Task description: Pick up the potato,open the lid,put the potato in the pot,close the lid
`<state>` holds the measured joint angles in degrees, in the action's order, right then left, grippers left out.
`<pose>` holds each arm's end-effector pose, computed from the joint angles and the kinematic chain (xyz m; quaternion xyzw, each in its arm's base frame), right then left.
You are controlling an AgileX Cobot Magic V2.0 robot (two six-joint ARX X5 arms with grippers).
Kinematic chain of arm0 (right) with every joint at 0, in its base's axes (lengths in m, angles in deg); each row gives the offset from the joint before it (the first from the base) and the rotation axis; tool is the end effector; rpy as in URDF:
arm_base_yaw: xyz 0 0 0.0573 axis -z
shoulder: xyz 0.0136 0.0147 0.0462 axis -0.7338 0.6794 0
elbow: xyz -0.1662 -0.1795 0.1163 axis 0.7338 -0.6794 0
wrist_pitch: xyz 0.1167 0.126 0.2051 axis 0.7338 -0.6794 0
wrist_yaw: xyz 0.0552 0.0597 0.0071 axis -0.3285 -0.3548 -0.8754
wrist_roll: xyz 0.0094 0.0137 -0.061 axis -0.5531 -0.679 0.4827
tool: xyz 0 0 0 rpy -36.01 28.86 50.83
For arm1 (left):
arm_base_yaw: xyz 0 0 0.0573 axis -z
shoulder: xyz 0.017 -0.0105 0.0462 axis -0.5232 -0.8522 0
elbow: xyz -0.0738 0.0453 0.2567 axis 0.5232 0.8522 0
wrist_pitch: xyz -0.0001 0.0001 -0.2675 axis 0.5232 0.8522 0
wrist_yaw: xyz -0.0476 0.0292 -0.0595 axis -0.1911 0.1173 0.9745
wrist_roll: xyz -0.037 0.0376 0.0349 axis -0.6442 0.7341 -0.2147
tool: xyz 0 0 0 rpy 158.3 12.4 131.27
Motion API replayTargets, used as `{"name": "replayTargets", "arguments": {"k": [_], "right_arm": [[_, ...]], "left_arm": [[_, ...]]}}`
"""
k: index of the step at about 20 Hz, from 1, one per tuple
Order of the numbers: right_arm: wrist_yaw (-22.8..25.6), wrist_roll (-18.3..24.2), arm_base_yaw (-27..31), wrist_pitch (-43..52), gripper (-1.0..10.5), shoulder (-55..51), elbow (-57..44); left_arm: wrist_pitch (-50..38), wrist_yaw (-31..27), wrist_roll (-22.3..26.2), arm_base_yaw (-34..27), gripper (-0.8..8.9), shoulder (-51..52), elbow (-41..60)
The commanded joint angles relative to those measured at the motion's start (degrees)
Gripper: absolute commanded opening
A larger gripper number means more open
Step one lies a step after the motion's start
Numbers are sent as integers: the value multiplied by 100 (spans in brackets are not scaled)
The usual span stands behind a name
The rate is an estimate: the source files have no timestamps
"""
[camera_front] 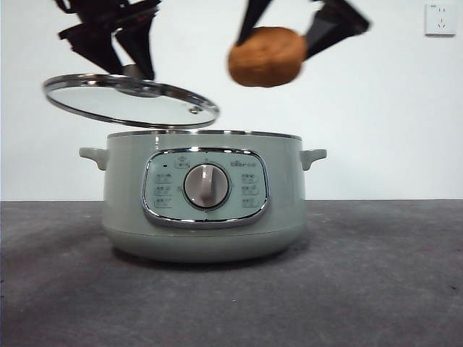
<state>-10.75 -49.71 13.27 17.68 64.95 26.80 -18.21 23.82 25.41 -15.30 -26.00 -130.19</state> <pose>0.2890 0.2072 0.3458 0.0143 0.4475 0.3237 0.8335 0.3760 -0.1153 0.3593 0.0897 0.3655 -0.2112 0.9021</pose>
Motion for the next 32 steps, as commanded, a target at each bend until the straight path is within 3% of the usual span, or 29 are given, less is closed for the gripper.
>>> {"name": "replayTargets", "arguments": {"k": [1, 6, 12, 21, 22, 25, 26, 32], "right_arm": [[11, -157, -164, -13, -8, 654, 560], [256, -175, -476, -114, -8, 1917, 1460], [476, -166, -551, -15, -6, 2778, 1620], [894, -131, -629, 199, 10, 3141, 1617], [903, -125, -629, 195, 83, 3141, 1617], [901, -133, -629, 157, 624, 3141, 1617], [901, -133, -629, 151, 679, 3141, 1617], [1049, -133, -664, -179, 679, 2820, 1628]], "left_arm": [[-201, 42, 68, -240, -9, 107, -57], [-280, 70, 68, -857, -9, 107, -55], [-396, 90, 63, -1370, -9, 107, -55], [-476, 391, 46, -1453, -9, 107, -55], [-470, 400, 44, -1453, -9, 107, -55], [-385, 400, 44, -1453, -9, 107, -55], [-372, 422, 44, -1453, -9, 107, -55], [-332, 667, 4, -1360, -9, 105, -55]]}}
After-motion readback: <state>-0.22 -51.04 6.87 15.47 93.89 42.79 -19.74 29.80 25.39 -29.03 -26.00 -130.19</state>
